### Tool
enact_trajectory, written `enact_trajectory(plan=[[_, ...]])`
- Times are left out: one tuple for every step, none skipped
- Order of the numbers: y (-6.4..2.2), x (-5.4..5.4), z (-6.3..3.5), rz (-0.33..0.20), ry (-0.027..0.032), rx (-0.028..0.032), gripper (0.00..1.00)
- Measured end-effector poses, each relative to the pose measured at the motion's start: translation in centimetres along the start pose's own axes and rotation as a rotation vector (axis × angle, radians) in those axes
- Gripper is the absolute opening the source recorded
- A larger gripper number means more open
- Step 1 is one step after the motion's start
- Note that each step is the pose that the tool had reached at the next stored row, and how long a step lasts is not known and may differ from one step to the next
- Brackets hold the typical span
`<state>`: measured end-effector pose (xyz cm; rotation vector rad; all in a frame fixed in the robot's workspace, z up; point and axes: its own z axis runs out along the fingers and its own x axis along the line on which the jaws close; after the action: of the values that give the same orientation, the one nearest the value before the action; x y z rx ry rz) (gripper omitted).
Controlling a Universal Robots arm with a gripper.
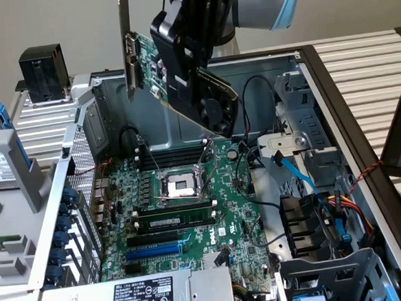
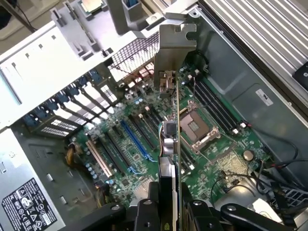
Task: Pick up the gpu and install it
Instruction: 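Insert the gpu into the slot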
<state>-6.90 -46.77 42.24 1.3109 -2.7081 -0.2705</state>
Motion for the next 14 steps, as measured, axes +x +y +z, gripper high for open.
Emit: enact_trajectory(plan=[[0.00,0.00,0.01,-0.017,0.0021,0.0002,0.27],[-0.01,0.00,0.02,-0.036,0.0035,0.0006,0.27],[-0.01,0.00,0.03,-0.053,0.0048,0.0012,0.27],[-0.01,-0.01,0.03,-0.070,0.0061,0.0022,0.27],[-0.02,-0.01,0.04,-0.087,0.0074,0.0032,0.27],[-0.02,-0.01,0.04,-0.104,0.0085,0.0042,0.27],[-0.02,0.00,0.05,-0.120,0.0093,0.0051,0.27],[-0.02,0.00,0.05,-0.136,0.0102,0.0058,0.27],[-0.02,0.00,0.05,-0.153,0.0111,0.0060,0.27],[-0.02,0.00,0.06,-0.171,0.0121,0.0057,0.27],[-0.01,0.00,0.07,-0.189,0.0133,0.0052,0.27],[-0.01,0.00,0.07,-0.206,0.0145,0.0049,0.27],[-0.01,0.00,0.07,-0.220,0.0161,0.0047,0.27],[-0.02,0.00,0.06,-0.226,0.0165,0.0043,0.27]])
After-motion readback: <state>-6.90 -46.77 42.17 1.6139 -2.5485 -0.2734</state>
